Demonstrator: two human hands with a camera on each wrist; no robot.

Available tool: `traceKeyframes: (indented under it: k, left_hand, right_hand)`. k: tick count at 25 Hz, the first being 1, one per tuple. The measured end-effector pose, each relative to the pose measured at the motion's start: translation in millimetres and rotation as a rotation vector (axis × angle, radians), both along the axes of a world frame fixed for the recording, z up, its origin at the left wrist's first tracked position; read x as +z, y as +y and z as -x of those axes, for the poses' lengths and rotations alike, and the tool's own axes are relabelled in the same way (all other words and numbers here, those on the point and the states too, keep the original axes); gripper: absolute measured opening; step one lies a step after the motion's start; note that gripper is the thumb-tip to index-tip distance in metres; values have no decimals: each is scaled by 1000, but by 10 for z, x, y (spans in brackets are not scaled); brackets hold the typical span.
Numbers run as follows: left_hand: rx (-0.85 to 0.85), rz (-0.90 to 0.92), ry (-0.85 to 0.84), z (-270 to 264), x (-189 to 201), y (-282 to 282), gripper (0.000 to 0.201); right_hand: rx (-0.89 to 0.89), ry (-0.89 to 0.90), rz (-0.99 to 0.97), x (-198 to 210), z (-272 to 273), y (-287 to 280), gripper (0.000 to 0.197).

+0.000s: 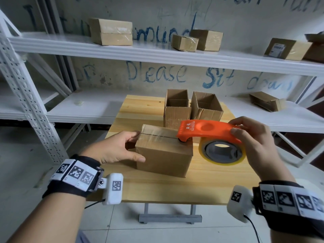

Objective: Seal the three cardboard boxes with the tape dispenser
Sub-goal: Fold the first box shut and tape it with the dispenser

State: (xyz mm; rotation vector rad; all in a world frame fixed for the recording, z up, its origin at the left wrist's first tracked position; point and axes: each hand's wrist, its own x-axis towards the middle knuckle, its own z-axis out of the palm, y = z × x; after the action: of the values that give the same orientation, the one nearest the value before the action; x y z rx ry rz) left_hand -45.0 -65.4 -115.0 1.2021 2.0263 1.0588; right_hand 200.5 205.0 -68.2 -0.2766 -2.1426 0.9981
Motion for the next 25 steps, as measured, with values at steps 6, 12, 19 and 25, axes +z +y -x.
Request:
traceKeyframes:
  k: [6, 12, 19, 25]
  left_hand:
    - [44, -29, -59, -12, 20, -61, 62]
    - [67, -48, -87, -23, 9, -42, 65]
    - [59, -43, -62, -69, 33, -21, 59]
    - [29, -48, 7, -7, 19, -20, 75]
  right_hand:
    - [-14, -124, 51, -32, -94, 68, 26]
    - [-2, -375, -52, -51, -131, 74, 53]
    - [-127, -596, -341, -219, 30, -98, 42]
    - [-157, -602, -334, -231, 2, -78, 41]
